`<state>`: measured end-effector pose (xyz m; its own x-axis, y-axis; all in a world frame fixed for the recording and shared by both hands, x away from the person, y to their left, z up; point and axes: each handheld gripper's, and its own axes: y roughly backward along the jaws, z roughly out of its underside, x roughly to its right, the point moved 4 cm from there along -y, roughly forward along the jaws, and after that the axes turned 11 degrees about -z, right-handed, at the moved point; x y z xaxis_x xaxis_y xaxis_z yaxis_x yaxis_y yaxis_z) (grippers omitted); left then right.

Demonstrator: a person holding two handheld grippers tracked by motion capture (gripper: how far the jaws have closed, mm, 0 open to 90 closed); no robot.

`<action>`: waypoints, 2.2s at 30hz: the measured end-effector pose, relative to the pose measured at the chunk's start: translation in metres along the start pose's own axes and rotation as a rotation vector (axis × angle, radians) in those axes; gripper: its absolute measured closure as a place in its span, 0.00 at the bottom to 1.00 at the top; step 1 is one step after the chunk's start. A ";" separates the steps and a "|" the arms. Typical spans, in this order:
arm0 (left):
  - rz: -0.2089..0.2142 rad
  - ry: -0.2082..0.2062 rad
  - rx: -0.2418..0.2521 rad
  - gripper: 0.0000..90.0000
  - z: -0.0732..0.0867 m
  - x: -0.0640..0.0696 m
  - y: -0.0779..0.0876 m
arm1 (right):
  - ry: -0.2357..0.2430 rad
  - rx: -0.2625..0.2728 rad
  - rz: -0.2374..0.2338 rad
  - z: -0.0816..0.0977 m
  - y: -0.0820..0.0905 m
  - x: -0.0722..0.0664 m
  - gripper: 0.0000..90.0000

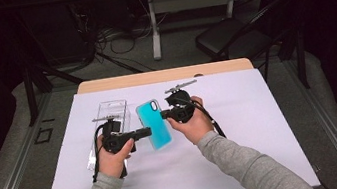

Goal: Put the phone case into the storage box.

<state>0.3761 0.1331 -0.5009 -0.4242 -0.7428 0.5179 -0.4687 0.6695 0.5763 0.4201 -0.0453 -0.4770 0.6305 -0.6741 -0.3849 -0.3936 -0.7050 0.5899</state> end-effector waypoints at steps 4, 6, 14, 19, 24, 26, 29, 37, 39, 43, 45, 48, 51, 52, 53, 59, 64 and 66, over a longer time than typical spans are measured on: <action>0.006 0.023 0.001 0.90 0.000 -0.002 -0.001 | 0.000 0.000 -0.001 0.000 0.000 0.000 0.97; 0.008 0.034 0.001 0.90 0.000 -0.002 -0.001 | -0.001 0.000 -0.001 0.001 0.000 0.000 0.97; 0.023 0.055 0.000 0.90 0.001 -0.003 0.000 | 0.000 0.001 0.001 0.001 -0.001 0.000 0.97; 0.035 0.070 0.001 0.91 0.000 -0.003 0.000 | 0.003 0.007 0.000 0.001 -0.001 0.000 0.97; 0.036 0.072 0.003 0.91 0.000 -0.004 0.001 | 0.009 0.016 -0.003 0.001 0.000 0.000 0.97; 0.037 0.072 0.003 0.91 0.000 -0.004 0.001 | 0.009 0.022 -0.005 0.001 -0.001 0.000 0.97; 0.041 0.072 0.006 0.91 0.000 -0.004 0.001 | 0.008 0.029 -0.007 0.002 -0.001 -0.001 0.97; 0.044 0.068 0.006 0.91 0.000 -0.004 0.003 | 0.012 0.032 -0.011 0.001 0.000 -0.001 0.97; 0.044 0.067 0.006 0.91 0.000 -0.004 0.003 | 0.013 0.032 -0.011 0.001 0.000 -0.001 0.97; 0.047 0.072 0.005 0.91 0.000 -0.004 0.003 | 0.012 0.031 -0.013 0.001 0.000 -0.001 0.97; 0.047 0.073 0.006 0.91 0.000 -0.004 0.003 | 0.012 0.031 -0.014 0.001 0.000 -0.001 0.97; 0.047 0.071 0.009 0.91 -0.001 -0.004 0.003 | 0.014 0.035 -0.016 0.001 0.000 -0.001 0.97; 0.051 0.072 0.013 0.91 -0.001 -0.005 0.003 | 0.009 0.033 -0.020 0.001 0.000 -0.001 0.97; 0.051 0.072 0.013 0.91 -0.001 -0.005 0.003 | 0.009 0.033 -0.020 0.001 0.000 -0.001 0.97; 0.050 0.071 0.010 0.91 -0.001 -0.005 0.004 | 0.009 0.033 -0.020 0.001 0.000 -0.001 0.97; 0.047 0.072 0.015 0.91 -0.002 -0.006 0.005 | 0.011 0.039 -0.033 0.001 0.000 -0.001 0.93; 0.048 0.077 0.022 0.91 -0.002 -0.008 0.007 | 0.003 0.048 -0.046 -0.001 0.003 0.000 0.88; 0.051 0.077 0.024 0.91 -0.002 -0.009 0.007 | 0.011 0.055 -0.052 -0.001 0.004 0.001 0.84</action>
<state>0.3783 0.1447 -0.4997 -0.3876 -0.7053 0.5935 -0.4671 0.7054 0.5331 0.4198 -0.0485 -0.4738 0.6584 -0.6338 -0.4061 -0.3959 -0.7504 0.5293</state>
